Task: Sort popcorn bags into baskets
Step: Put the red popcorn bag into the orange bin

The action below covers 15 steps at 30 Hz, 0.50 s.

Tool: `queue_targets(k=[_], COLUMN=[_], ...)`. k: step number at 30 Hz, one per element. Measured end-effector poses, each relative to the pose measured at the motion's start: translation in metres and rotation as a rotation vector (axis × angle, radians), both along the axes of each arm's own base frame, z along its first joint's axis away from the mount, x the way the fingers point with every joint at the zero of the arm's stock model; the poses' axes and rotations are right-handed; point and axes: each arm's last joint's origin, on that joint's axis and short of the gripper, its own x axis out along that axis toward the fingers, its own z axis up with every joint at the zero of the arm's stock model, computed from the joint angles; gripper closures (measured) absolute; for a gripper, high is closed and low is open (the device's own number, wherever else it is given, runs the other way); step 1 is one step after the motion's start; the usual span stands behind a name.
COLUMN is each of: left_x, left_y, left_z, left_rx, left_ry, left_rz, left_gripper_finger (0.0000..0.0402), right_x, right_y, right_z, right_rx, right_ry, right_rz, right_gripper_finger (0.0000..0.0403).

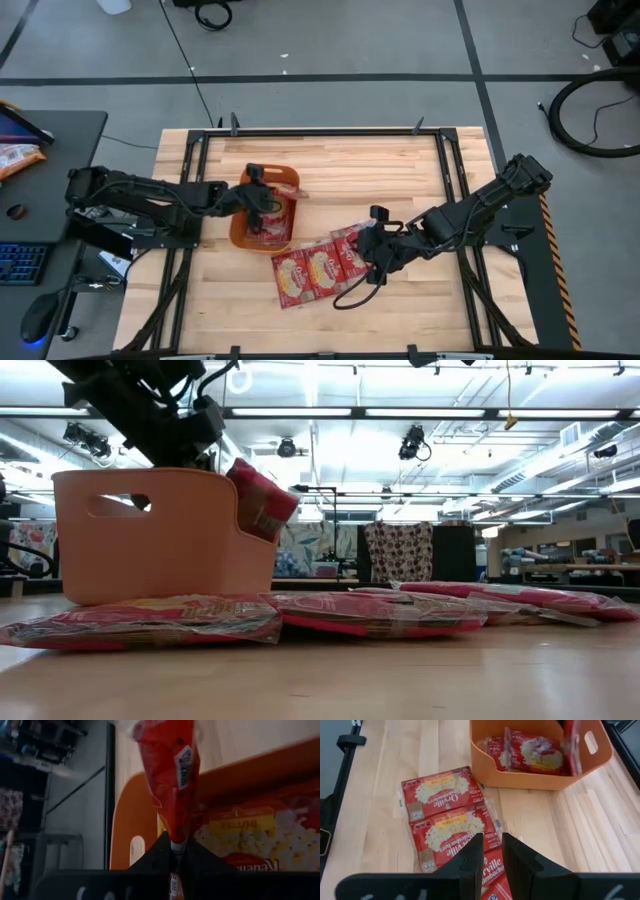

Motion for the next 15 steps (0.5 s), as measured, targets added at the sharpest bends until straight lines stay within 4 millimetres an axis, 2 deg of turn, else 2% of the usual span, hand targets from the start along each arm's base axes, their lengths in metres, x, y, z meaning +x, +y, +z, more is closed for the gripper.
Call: queue_targets(k=[6,15], left_x=[0.000,-0.007], left_y=[0.000,-0.012], left_z=[-0.001,0.005], left_rx=[-0.032,-0.026], left_ry=[-0.003,-0.027], left_rz=[0.002,0.005], left_gripper_finger=[0.0368,0.0275], right_x=[0.000,0.000], right_y=[0.000,0.000], right_z=[0.000,0.000], right_rx=[-0.001,0.000], right_ry=[-0.001,-0.001], right_rz=[0.004,0.003], right_gripper_finger=[0.0328,0.0328])
